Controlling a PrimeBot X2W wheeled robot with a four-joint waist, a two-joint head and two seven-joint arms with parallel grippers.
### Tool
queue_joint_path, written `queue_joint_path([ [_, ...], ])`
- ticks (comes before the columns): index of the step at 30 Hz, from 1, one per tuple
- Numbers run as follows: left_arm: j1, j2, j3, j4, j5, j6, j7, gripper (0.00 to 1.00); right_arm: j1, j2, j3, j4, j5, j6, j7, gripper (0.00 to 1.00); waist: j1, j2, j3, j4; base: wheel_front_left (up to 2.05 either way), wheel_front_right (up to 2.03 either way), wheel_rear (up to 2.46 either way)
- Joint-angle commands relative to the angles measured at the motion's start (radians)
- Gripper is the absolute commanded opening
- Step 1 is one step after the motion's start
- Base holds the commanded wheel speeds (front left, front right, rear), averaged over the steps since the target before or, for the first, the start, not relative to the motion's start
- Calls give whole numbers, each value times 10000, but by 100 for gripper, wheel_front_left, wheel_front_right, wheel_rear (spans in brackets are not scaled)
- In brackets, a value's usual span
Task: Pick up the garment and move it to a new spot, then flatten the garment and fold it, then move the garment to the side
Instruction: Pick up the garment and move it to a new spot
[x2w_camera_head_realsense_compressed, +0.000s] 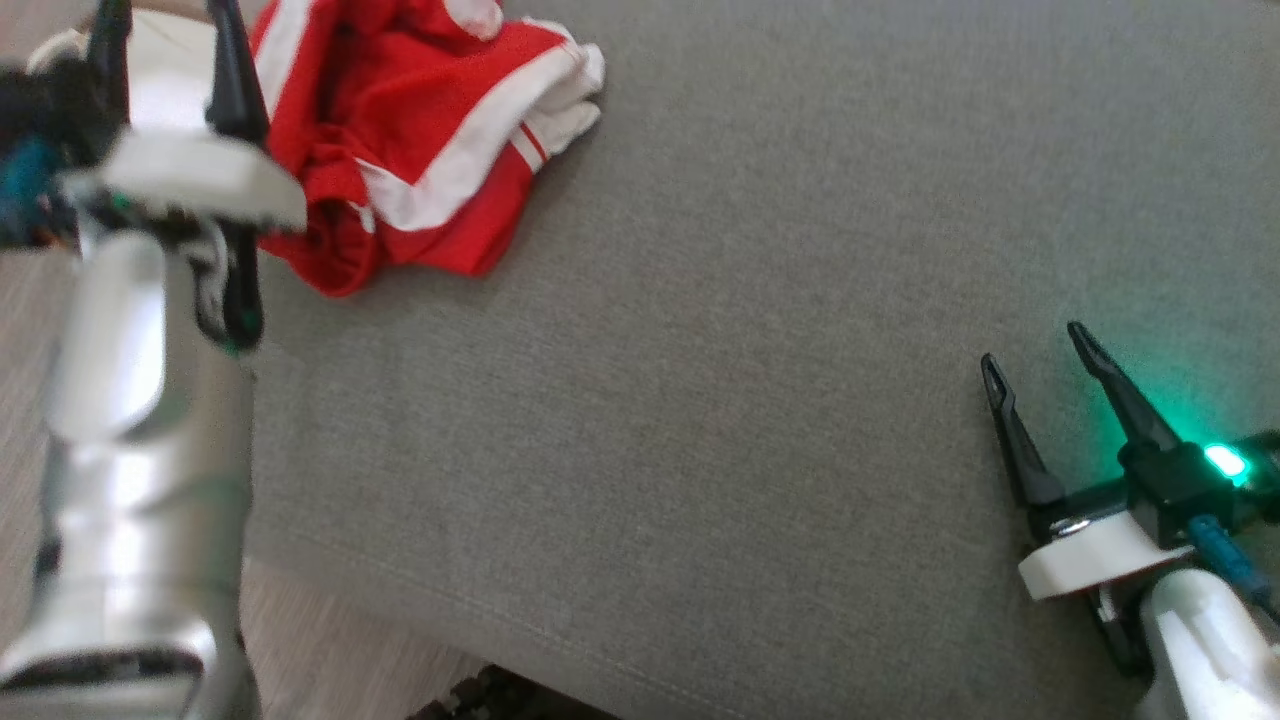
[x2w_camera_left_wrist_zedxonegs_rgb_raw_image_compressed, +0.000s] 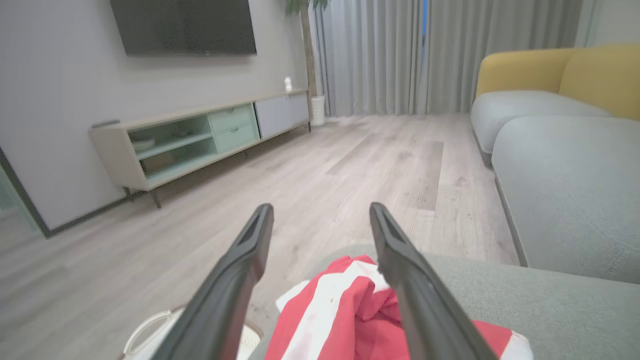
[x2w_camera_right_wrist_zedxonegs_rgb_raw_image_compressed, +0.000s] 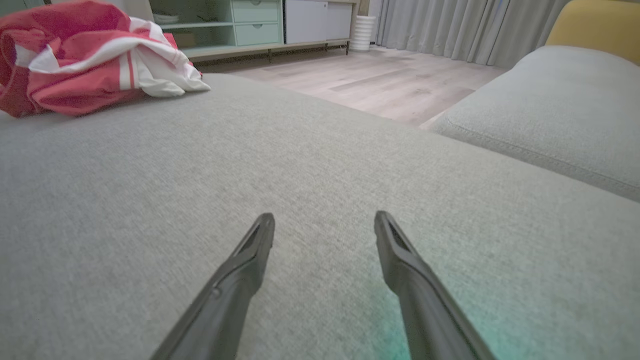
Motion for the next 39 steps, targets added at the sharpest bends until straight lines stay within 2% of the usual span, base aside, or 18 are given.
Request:
queue_joint_path([
  [1,-619,509,447,343,-181,-65,154,100,-203,-292,300,-285,-70,-7,-105,100,-4,1,683,-201,0,0,0],
  [6,-1889,798,567,2677,-449,-125,707,100,-408,-887,439,-367,-34,-7,-105,100,-4,1,1309,-445,0,0,0],
  [7,-1889,798,567,2677,-449,-125,707,100,-408,-887,439,-367,-34,-7,-105,100,-4,1,1309,-445,0,0,0],
  [12,-2510,1151,511,4357,-423,-84,783,99,-678,-1196,420,-517,26,-7,-105,100,-4,1,1864,-733,0,0,0],
  [13,-2590,1216,460,4604,-366,-40,721,69,-704,-1228,397,-550,30,-7,-105,100,-4,1,1957,-771,0,0,0],
  [15,-2718,1293,400,5019,-334,-50,550,33,-739,-1266,370,-609,20,-7,-105,100,-4,1,2135,-850,0,0,0],
  [16,-2774,1322,383,5192,-334,-61,439,0,-746,-1273,347,-630,21,-7,-105,100,-4,1,2213,-877,0,0,0],
  [22,-3119,1553,167,5718,-170,-25,-702,0,-785,-1114,337,-611,13,-7,-105,100,-4,1,2192,-1013,0,0,0],
  [30,-3747,2163,-437,5317,422,-7,-1396,0,-962,-345,642,-345,168,-7,-105,100,-4,1,951,-1564,0,0,0],
  [36,-4113,2402,-1185,4150,1098,-93,-1463,0,-749,493,806,-63,369,-7,-105,100,-4,1,-582,-2461,0,0,0],
  [39,-4088,2379,-1727,3291,1461,-236,-1467,0,-311,1062,833,70,497,-7,-105,100,-4,1,-1719,-3324,0,0,0],
])
